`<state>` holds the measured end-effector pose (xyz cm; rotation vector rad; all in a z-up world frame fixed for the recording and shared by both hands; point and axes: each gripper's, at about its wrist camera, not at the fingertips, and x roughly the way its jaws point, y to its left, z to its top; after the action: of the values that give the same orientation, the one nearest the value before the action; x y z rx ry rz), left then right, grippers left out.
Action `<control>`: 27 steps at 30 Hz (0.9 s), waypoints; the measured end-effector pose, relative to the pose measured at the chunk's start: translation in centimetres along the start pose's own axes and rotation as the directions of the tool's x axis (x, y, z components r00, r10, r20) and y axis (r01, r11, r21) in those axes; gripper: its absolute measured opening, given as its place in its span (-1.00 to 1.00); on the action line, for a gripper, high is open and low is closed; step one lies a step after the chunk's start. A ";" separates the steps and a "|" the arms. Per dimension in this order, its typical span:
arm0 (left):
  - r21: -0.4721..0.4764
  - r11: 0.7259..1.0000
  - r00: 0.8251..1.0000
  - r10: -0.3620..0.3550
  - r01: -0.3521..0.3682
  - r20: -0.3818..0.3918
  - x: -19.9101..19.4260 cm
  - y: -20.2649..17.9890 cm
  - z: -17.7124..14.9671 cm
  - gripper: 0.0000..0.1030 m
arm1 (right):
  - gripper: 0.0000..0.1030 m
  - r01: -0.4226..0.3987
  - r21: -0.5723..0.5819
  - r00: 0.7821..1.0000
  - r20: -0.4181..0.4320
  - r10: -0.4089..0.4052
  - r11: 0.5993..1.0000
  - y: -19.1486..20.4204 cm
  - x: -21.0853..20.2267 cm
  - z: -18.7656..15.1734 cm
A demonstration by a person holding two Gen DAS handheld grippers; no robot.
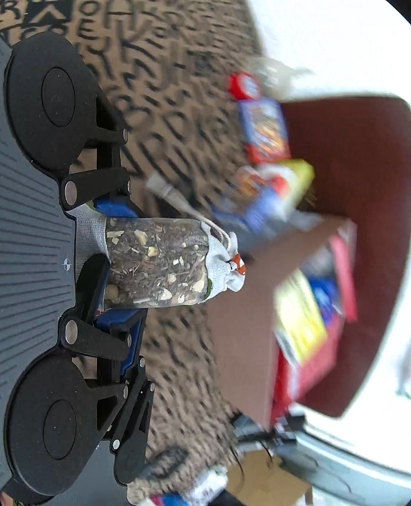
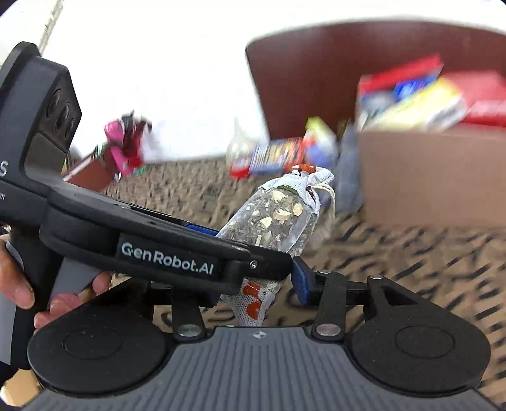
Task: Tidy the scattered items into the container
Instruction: 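Lift the sachet and carry it over the cardboard box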
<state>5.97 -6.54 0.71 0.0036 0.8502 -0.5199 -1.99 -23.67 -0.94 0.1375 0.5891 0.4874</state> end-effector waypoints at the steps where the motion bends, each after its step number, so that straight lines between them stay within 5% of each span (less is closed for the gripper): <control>1: 0.012 1.000 1.000 -0.015 0.015 0.024 -0.5 -1.0 0.7 0.14 | -0.04 0.013 -0.009 0.999 0.031 -0.013 1.000 -0.3 -1.2 0.5; 8: 0.128 0.983 0.968 -0.158 0.135 0.195 -1.3 -9.2 7.6 0.15 | -0.05 0.191 -0.075 0.955 0.244 -0.168 0.979 -4.5 -8.6 5.7; 17: 0.110 0.956 0.911 -0.294 0.273 0.289 3.4 -16.2 18.6 0.30 | -0.06 0.408 -0.199 0.883 0.336 -0.329 0.891 -12.3 -10.2 14.8; 21: 0.070 0.951 0.906 -0.308 0.301 0.291 7.1 -16.9 22.2 0.19 | -0.10 0.438 -0.232 0.875 0.331 -0.353 0.869 -16.7 -8.6 17.4; 23: 0.055 0.945 0.905 -0.325 0.322 0.277 9.0 -17.0 23.4 -0.07 | -0.10 0.442 -0.251 0.881 0.302 -0.364 0.861 -18.5 -7.1 18.2; 27: 0.047 0.959 0.933 -0.284 0.281 0.220 13.8 -16.6 24.7 0.03 | -0.13 0.404 -0.245 0.909 0.214 -0.358 0.881 -22.3 -3.8 18.6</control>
<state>23.82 -32.19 10.61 -0.1640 0.6260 -0.7826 14.73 -44.83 10.53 -0.2123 0.3661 0.1674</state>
